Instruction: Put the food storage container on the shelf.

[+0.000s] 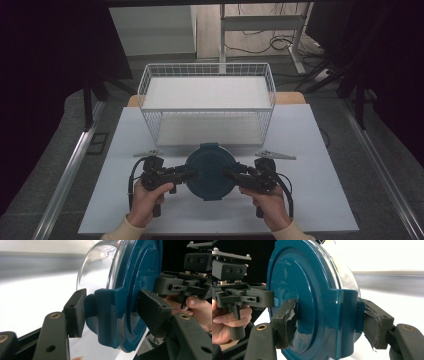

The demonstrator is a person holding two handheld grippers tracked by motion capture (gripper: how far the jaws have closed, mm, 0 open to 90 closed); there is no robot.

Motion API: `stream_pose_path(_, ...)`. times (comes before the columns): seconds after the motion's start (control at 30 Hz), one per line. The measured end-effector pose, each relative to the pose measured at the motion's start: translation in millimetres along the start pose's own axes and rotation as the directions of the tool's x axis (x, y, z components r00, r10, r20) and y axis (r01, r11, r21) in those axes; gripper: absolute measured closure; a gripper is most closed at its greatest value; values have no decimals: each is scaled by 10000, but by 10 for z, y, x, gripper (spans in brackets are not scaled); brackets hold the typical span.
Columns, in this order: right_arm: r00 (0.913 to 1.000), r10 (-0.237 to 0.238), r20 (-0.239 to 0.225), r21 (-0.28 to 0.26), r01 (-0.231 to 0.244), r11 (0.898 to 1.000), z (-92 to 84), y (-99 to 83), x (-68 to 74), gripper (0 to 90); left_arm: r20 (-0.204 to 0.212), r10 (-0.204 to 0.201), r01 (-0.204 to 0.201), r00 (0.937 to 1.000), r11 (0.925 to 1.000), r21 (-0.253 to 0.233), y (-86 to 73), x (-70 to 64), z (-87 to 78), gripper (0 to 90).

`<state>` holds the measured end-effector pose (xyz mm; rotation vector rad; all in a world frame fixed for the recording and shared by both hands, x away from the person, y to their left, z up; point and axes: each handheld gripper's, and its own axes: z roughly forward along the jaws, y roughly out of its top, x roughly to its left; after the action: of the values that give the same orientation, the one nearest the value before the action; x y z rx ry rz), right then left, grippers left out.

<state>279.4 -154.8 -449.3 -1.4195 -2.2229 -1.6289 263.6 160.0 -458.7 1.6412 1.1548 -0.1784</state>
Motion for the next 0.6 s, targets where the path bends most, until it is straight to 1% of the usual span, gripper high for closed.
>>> stream_pose_path(0.3,9994,-350,-45,-188,349,9992,-60,61,87,343,-25,320,-321,9995,9993,-188,52,-85,-79,412)
stream_pose_path(0.5,9987,-515,13,-308,516,9982,-95,113,134,343,33,373,-372,9993,9989,-294,104,-124,-103,412)
stream_pose_path(0.6,9981,-616,32,-389,617,9973,-122,142,152,343,41,462,-461,9989,9984,-339,135,-153,-111,412)
